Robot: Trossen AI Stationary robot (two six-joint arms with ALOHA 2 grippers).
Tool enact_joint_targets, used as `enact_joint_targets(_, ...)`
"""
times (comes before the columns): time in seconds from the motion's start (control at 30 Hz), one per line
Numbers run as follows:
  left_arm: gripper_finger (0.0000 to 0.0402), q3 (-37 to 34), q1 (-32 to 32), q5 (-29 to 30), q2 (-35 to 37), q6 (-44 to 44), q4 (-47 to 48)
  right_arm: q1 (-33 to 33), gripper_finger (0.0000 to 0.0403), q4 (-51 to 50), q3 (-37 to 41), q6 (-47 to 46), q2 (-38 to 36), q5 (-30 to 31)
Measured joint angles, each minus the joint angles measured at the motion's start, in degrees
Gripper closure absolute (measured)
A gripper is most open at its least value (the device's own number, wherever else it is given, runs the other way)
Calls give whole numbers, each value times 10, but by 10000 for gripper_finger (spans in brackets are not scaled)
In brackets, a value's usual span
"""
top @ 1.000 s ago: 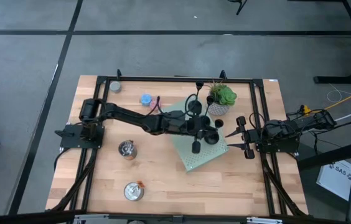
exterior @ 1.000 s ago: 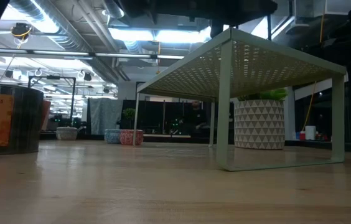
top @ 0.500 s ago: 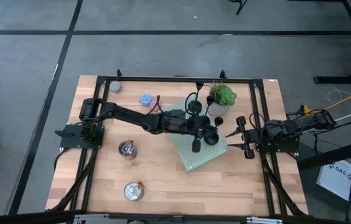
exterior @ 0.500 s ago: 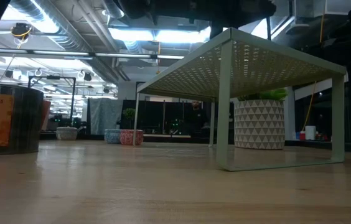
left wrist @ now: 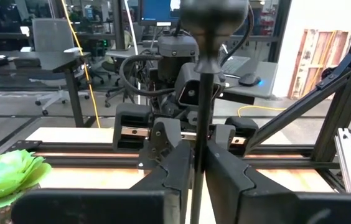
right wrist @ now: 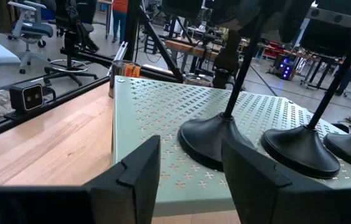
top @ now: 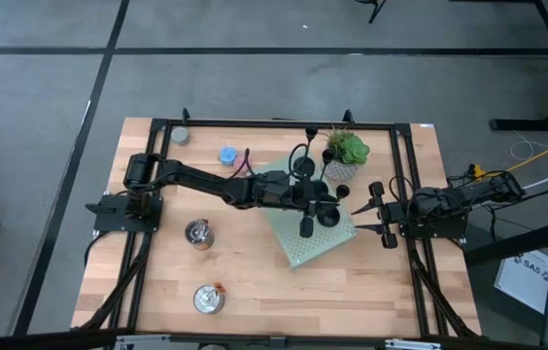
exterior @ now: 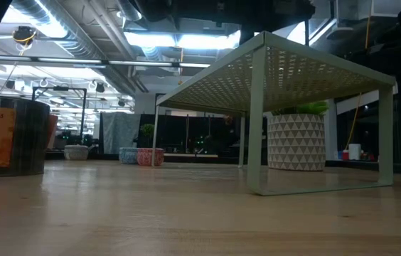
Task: Pick & Place candle stick holders
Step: Put the black candle holder on the shelf aligned with the other candle holders, then put the orange canned scented candle on the shelf
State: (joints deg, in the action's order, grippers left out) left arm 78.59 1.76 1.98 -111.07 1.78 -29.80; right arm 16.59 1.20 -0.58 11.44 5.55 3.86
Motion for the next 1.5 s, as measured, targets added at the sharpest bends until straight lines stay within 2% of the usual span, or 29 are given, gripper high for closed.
enact_joint_targets(0.27, 319, 0, 0, -1, -3, -6, 0, 0, 231, 0, 0, 0, 0, 0)
enact_joint_targets(0.43, 286, -1, 0, -52, 7, -24, 6, 0, 231, 0, 0, 0, 0, 0)
enact_joint_targets(0.67, 236, -1, 0, -61, 37, -26, 107, 0, 231, 0, 0, 0, 0, 0)
enact_joint_targets(0.83, 223, -9, 4, -49, 74, -42, 168, 0, 231, 0, 0, 0, 0, 0)
enact_joint_targets(1.1, 222, -82, 29, 31, 152, -82, 148, 0, 231, 0, 0, 0, 0, 0)
enact_joint_targets(1.3, 222, -164, 44, 42, 220, -61, 122, 0, 231, 0, 0, 0, 0, 0)
enact_joint_targets(1.5, 222, -261, 72, 100, 294, -40, 83, 0, 231, 0, 0, 0, 0, 0)
